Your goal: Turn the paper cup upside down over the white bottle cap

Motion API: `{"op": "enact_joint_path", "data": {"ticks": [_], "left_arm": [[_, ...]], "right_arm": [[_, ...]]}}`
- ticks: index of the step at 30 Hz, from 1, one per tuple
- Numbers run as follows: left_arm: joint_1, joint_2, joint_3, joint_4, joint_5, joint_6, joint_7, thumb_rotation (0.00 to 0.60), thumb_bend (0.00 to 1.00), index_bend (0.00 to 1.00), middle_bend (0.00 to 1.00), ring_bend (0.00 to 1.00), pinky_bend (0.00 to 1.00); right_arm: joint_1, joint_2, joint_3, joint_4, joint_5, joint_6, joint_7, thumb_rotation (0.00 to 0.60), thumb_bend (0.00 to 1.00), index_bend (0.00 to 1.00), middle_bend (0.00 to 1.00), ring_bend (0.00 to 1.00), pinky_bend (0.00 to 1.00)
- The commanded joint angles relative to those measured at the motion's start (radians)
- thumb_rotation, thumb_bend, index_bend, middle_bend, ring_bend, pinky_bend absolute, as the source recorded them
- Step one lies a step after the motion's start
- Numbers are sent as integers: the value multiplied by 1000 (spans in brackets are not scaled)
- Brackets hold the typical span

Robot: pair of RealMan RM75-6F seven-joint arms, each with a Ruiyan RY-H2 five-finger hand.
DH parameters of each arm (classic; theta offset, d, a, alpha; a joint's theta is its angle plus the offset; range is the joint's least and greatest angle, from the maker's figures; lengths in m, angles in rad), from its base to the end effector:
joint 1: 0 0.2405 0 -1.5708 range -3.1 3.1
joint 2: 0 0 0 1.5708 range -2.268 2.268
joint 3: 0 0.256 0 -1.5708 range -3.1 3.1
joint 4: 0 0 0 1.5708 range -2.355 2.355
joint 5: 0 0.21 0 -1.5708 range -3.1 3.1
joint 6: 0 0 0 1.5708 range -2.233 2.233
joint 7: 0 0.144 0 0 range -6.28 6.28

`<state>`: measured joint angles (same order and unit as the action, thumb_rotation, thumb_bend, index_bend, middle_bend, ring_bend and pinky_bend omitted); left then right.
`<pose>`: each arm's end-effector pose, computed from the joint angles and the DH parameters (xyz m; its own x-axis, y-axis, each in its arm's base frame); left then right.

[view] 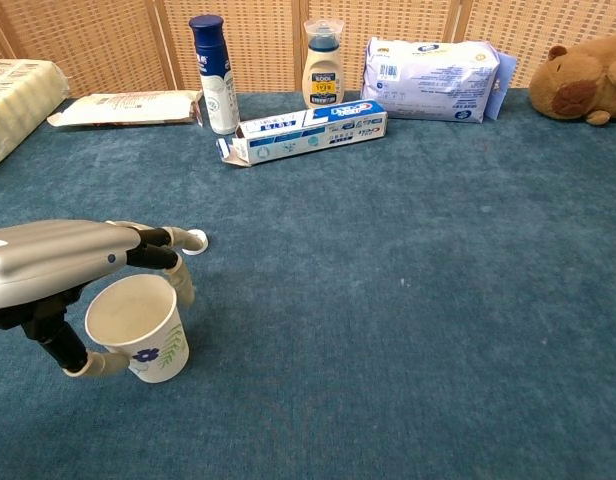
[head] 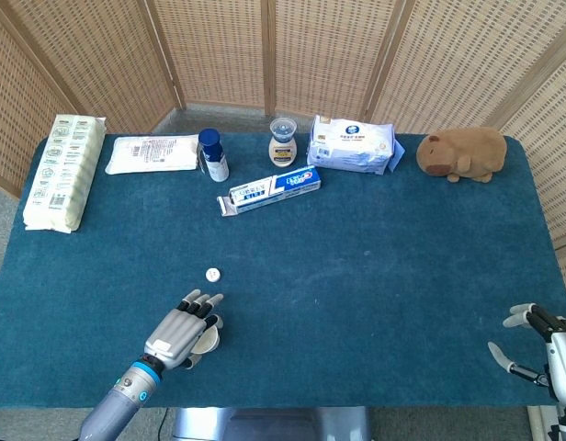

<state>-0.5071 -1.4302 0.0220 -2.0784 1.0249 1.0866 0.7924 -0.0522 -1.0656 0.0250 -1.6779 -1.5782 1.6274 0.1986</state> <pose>-0.1390 0.1949 -0.0083 0.4846 0.4921 0.7232 0.8651 -0.3921 -0.3129 -0.3069 -0.1329 0.1811 0.2002 0.0674 0.9774 -0.9797 0.0252 0.1989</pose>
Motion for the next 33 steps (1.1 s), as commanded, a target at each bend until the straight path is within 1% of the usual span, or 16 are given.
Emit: {"op": "enact_joint_path", "data": {"ticks": [1, 3, 5, 7, 12, 16, 18, 21, 23, 30, 33], "left_arm": [[-2, -4, 4, 6, -4, 6, -13, 590, 273, 368, 44, 0, 27], [-4, -7, 3, 8, -14, 7, -27, 596, 276, 394, 44, 0, 27], [-4, -10, -4, 8, -24, 11, -50, 596, 277, 398, 44, 0, 27], [1, -12, -22, 7, -31, 14, -104, 597, 276, 398, 44, 0, 27], [9, 17, -87, 17, -55, -16, -294, 597, 267, 398, 44, 0, 27], [12, 63, -143, 26, -90, -68, -464, 594, 252, 399, 44, 0, 27], [10, 85, -161, 34, -103, -101, -531, 597, 247, 398, 44, 0, 27], [-1, 116, -171, 55, -111, -155, -594, 600, 245, 399, 44, 0, 27], [-4, 113, -187, 86, -134, -189, -665, 597, 245, 399, 44, 0, 27], [-22, 107, -199, 132, -156, -244, -760, 589, 245, 398, 44, 0, 27], [-25, 114, -227, 137, -181, -280, -845, 578, 246, 398, 45, 0, 27]], "right_arm": [[1, 0, 0, -1, 1, -2, -3, 425, 296, 473, 376, 444, 369], [1, 0, 0, -2, 2, -4, -5, 423, 295, 473, 376, 444, 369], [1, -1, 1, -3, 2, -5, -6, 423, 295, 473, 376, 444, 369], [1, -2, 1, -3, 1, -6, -7, 424, 296, 473, 376, 444, 369], [1, -4, 1, -3, 1, -7, -9, 424, 295, 473, 376, 444, 369], [3, -6, 3, -3, 1, -9, -9, 426, 296, 473, 376, 444, 369], [4, -8, 4, -4, 0, -10, -10, 427, 296, 473, 376, 444, 369], [7, -9, 5, -5, -1, -14, -13, 426, 295, 473, 376, 444, 369], [7, -6, 8, -10, 3, -12, -17, 424, 296, 473, 376, 444, 369], [8, -1, 11, -18, 7, -15, -26, 426, 295, 473, 376, 444, 369], [9, -3, 12, -20, 9, -18, -31, 426, 296, 473, 376, 444, 369]]}}
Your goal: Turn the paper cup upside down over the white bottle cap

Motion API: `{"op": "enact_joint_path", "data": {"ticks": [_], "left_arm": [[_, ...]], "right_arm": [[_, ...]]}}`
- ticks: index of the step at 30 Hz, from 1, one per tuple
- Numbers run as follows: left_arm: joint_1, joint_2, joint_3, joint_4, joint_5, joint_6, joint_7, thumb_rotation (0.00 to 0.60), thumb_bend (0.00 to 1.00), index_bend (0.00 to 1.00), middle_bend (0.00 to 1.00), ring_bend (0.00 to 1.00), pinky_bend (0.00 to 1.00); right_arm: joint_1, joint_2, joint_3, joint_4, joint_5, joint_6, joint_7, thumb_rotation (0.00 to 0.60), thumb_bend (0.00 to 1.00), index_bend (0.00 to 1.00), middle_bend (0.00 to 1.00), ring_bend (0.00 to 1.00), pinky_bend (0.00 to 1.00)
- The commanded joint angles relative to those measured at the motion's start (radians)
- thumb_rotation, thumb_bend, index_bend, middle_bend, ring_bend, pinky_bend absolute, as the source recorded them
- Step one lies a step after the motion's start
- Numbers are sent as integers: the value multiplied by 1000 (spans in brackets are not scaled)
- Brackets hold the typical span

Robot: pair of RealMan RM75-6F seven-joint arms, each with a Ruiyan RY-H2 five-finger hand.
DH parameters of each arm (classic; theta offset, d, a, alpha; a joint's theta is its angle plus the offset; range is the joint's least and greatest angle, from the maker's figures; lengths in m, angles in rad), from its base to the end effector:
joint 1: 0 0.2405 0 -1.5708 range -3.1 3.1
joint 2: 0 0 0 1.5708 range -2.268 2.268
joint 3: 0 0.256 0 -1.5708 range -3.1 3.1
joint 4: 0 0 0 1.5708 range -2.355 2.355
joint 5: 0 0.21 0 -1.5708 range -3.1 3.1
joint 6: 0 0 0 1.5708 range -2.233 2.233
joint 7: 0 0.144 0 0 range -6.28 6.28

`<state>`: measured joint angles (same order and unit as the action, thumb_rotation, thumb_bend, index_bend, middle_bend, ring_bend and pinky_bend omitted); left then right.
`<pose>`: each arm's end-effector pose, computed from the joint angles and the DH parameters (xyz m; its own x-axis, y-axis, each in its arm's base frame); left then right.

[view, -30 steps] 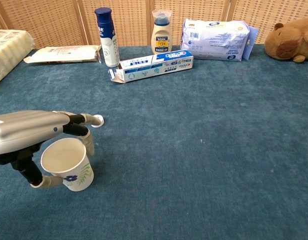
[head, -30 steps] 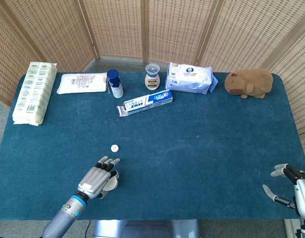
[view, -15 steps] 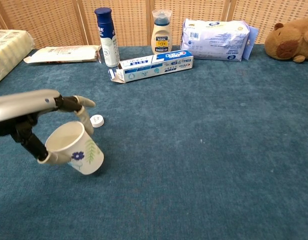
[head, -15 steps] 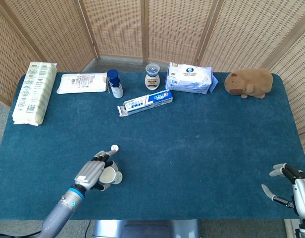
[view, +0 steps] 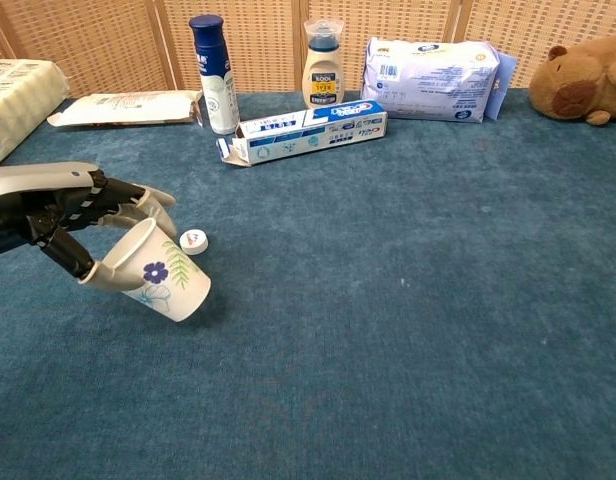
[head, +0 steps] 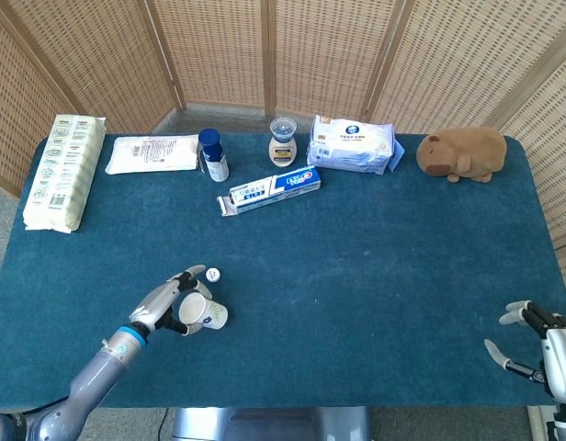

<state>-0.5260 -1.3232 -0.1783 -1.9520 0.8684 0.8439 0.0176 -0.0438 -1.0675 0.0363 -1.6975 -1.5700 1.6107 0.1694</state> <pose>-0.1667 0.2538 0.0099 -0.2166 0.6053 0.7660 0.9755 0.1023 0.1949 -0.3032 -0.1380 0.1788 0.2075 0.0651 0.9761 -0.9782 0.0263 0.2062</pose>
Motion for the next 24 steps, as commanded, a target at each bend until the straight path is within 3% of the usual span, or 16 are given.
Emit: {"op": "enact_joint_path", "data": {"ticks": [1, 11, 15, 17, 19, 24], "left_arm": [[-6, 11, -33, 13, -27, -49, -91, 576, 246, 399, 44, 0, 27], [-3, 28, -29, 39, 29, -87, -185, 543, 246, 399, 44, 0, 28], [-6, 26, -19, 60, 55, -96, -203, 416, 247, 358, 45, 0, 27], [-8, 28, -16, 67, 65, -97, -206, 308, 240, 254, 44, 0, 27], [-16, 41, -5, 75, 81, -95, -181, 253, 223, 163, 43, 0, 27], [-36, 68, 18, 68, 87, -48, -87, 252, 206, 82, 17, 0, 27]], "right_arm": [[1, -1, 0, -1, 1, -2, -3, 426, 296, 473, 376, 444, 369], [6, -5, 1, -3, 1, -10, -9, 425, 296, 474, 376, 444, 369], [5, -2, 0, -5, 0, -10, -10, 423, 296, 477, 376, 444, 369], [3, 0, 0, -7, 1, -9, -8, 426, 296, 481, 376, 444, 368], [1, 1, 1, -8, 3, -4, -6, 427, 296, 481, 376, 444, 369], [1, 0, 3, -11, -1, -1, -2, 428, 296, 482, 376, 444, 369]]}}
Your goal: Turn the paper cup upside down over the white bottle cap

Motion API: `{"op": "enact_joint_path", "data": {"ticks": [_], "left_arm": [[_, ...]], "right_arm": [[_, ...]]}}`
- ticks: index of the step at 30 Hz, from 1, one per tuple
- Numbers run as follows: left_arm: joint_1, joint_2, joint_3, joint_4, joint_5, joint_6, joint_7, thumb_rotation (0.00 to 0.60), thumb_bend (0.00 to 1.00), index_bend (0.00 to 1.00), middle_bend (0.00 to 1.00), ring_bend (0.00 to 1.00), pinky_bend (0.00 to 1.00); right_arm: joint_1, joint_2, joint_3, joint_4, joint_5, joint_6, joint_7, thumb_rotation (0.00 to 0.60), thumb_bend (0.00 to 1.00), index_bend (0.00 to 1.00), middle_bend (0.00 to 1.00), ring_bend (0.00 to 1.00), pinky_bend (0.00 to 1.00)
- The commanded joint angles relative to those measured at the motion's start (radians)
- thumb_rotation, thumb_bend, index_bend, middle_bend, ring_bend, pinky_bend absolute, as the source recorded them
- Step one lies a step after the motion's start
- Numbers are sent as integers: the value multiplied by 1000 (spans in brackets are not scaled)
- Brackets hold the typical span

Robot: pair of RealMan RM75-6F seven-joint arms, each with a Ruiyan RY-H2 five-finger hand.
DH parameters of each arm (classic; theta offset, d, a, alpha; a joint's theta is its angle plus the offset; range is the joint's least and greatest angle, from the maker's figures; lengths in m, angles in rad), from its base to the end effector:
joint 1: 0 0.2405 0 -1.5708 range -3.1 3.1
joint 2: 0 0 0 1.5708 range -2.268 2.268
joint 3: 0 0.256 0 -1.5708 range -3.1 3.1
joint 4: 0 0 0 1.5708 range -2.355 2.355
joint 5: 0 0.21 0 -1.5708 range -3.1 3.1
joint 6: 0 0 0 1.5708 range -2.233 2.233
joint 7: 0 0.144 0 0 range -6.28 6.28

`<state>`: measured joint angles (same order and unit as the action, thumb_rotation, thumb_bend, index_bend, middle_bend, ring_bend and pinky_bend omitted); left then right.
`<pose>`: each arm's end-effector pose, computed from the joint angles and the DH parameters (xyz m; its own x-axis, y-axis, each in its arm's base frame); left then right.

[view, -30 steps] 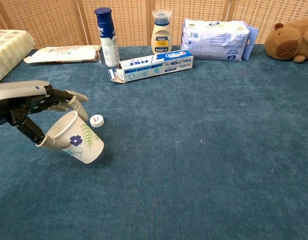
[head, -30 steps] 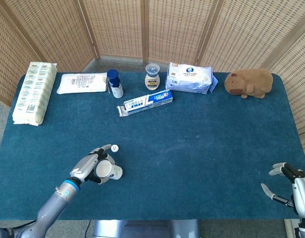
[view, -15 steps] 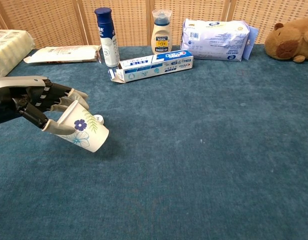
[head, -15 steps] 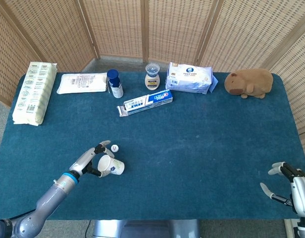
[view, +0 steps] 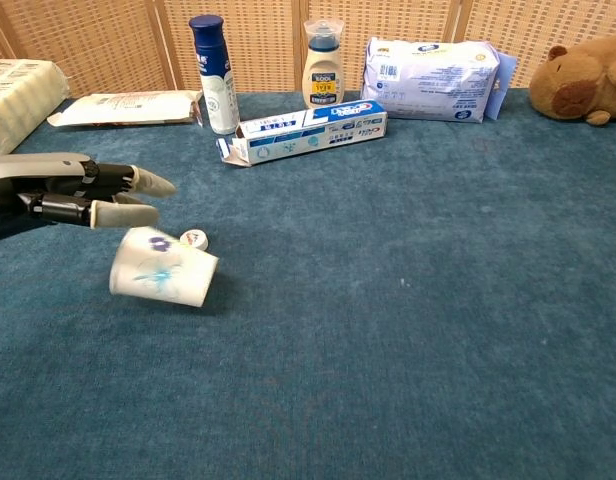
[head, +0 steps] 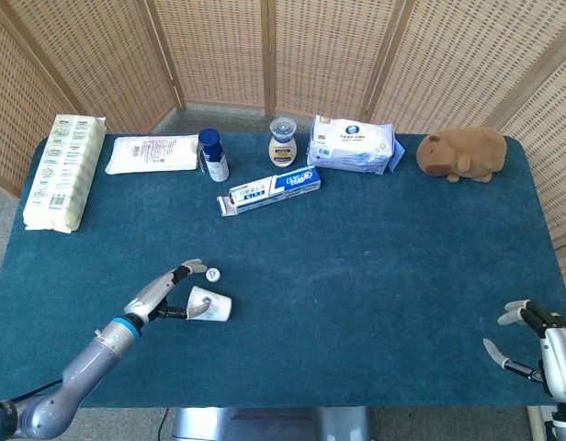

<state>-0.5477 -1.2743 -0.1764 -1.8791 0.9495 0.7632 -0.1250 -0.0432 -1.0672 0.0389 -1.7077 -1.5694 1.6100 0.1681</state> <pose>-0.1801 0.2683 0.0189 -0.2130 0.6165 0.7580 0.9756 0.0915 0.1997 -0.3012 -0.1388 0.1784 0.1991 0.0674 0.9777 -0.9799 0.0255 0.1978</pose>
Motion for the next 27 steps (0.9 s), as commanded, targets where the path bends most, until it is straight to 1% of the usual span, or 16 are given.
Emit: {"op": "enact_joint_path", "data": {"ticks": [1, 5, 8, 12, 13, 16, 17, 18, 19, 21, 23, 25, 26, 27], "left_arm": [[-15, 22, 18, -9, 5, 42, 66, 255, 206, 71, 11, 0, 27], [-14, 43, 12, -39, 23, 91, 93, 255, 206, 67, 8, 0, 27], [-14, 80, 22, -84, 81, 131, 148, 258, 209, 74, 8, 0, 27], [-22, 98, 46, -110, 117, 154, 230, 262, 276, 209, 8, 0, 27], [-26, 99, 53, -112, 122, 158, 255, 262, 295, 230, 8, 0, 27], [-47, 89, 85, -114, 137, 183, 393, 260, 316, 240, 8, 0, 27], [-60, 77, 102, -109, 141, 188, 464, 262, 318, 240, 8, 0, 27], [-68, 65, 111, -112, 127, 195, 509, 266, 319, 240, 8, 0, 27], [-79, 54, 119, -117, 108, 195, 551, 275, 319, 240, 8, 0, 27], [-99, 37, 127, -128, 64, 198, 615, 312, 321, 240, 8, 0, 27], [-123, 6, 137, -126, 21, 207, 690, 391, 322, 241, 8, 0, 27], [-133, -19, 141, -126, -11, 228, 734, 438, 323, 241, 8, 0, 27], [-140, -34, 144, -125, -26, 238, 757, 453, 324, 240, 8, 0, 27], [-146, -47, 148, -125, -42, 246, 778, 452, 324, 240, 8, 0, 27]], "right_arm": [[1, -1, 0, -2, -3, 0, -1, 427, 296, 482, 376, 444, 369], [2, 1, 0, -6, -7, 2, -4, 424, 296, 481, 376, 444, 369], [2, 2, 1, -9, -9, 4, -5, 424, 296, 482, 376, 444, 369], [2, 0, 1, -9, -9, 4, -7, 426, 295, 481, 376, 444, 369], [2, -1, 1, -9, -9, 3, -7, 424, 295, 482, 376, 444, 369], [3, -3, 1, -7, -9, 2, -6, 424, 295, 482, 376, 444, 369], [2, -4, 1, -6, -9, 2, -5, 425, 296, 481, 376, 444, 369], [2, -5, 1, -4, -8, 3, -4, 425, 296, 481, 376, 444, 369], [1, -5, 1, -3, -7, 4, -2, 426, 296, 481, 376, 444, 369], [-1, -5, 1, 1, -5, 7, 1, 426, 296, 482, 376, 444, 369], [-5, -3, 1, 5, -2, 11, 8, 428, 296, 481, 376, 444, 368], [-7, -3, 1, 8, -1, 13, 11, 425, 296, 481, 376, 444, 368], [-9, -3, 0, 10, 0, 14, 13, 423, 297, 481, 376, 444, 368], [-10, -3, 0, 11, 1, 15, 15, 421, 296, 482, 376, 444, 369]]}}
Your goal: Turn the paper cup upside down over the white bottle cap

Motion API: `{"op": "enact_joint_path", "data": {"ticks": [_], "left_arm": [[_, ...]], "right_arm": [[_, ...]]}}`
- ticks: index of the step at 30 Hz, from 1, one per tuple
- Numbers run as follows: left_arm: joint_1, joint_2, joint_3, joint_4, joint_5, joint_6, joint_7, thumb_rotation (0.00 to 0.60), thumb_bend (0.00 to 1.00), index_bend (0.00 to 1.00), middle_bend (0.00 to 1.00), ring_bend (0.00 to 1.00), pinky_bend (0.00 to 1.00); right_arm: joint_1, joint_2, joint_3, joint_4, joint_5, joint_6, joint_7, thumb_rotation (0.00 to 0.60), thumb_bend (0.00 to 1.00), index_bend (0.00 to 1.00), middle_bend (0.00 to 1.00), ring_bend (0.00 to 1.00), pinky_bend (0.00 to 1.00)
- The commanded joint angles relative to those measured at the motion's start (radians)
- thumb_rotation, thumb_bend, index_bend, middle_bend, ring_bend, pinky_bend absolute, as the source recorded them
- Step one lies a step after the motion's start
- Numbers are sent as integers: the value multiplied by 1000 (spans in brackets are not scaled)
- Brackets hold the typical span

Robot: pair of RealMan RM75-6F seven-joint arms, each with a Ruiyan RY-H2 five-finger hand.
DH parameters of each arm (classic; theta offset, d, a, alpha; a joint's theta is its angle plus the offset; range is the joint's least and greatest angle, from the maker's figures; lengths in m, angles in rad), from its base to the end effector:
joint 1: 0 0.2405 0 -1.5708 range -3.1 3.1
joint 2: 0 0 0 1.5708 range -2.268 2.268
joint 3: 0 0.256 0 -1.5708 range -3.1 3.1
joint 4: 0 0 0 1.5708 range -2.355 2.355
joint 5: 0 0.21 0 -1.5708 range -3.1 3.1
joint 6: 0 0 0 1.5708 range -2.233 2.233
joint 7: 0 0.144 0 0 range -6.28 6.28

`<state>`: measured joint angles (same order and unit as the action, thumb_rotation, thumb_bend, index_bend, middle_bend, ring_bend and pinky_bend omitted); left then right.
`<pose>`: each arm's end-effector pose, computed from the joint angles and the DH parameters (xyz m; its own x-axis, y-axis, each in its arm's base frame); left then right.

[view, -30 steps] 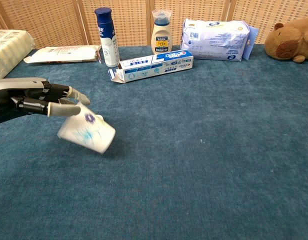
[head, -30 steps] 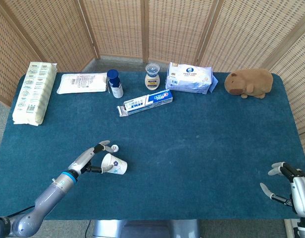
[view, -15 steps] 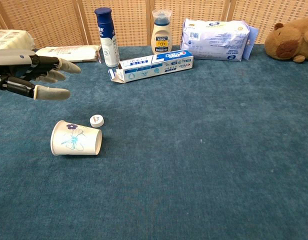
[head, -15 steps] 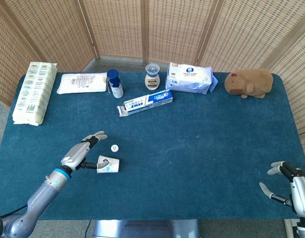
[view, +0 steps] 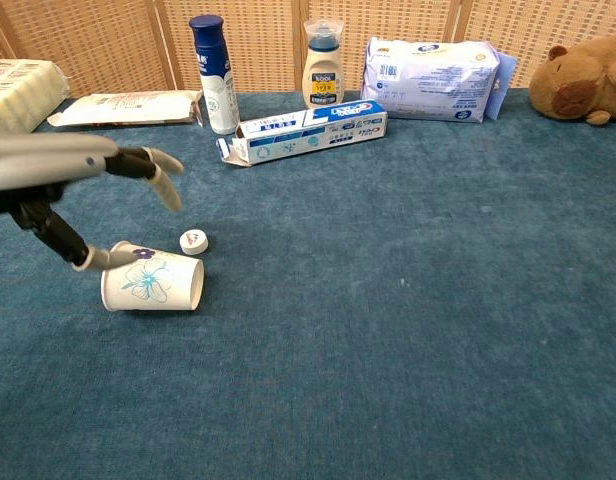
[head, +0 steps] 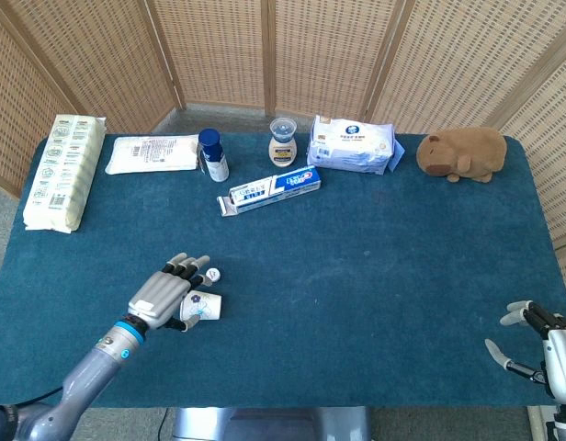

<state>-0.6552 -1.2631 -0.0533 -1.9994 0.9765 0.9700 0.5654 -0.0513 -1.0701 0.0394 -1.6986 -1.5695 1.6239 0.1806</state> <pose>-0.1472 0.2567 0.0261 0.4813 0.4585 0.7471 0.8656 -0.3830 -0.3226 -0.3031 -0.1362 0.1801 0.1937 0.0801 0.9778 -0.9810 0.0301 0.1918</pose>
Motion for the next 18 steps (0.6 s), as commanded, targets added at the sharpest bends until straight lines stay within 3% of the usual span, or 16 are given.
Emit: {"op": "enact_joint_path", "data": {"ticks": [1, 5, 18], "left_arm": [[-47, -76, 31, -5, -88, 47, 116, 454, 325, 240, 8, 0, 27], [-64, -131, 51, 3, -123, 97, 197, 457, 325, 240, 8, 0, 27], [-69, -220, 79, 39, -140, 207, 295, 457, 324, 240, 8, 0, 27]], "right_arm": [[-2, 0, 0, 5, 3, 1, 5, 424, 296, 482, 376, 444, 369], [-2, -1, 1, 12, 7, -2, 12, 421, 296, 482, 376, 444, 369], [-8, -1, 2, 24, 14, 1, 27, 425, 296, 482, 376, 444, 369]]}}
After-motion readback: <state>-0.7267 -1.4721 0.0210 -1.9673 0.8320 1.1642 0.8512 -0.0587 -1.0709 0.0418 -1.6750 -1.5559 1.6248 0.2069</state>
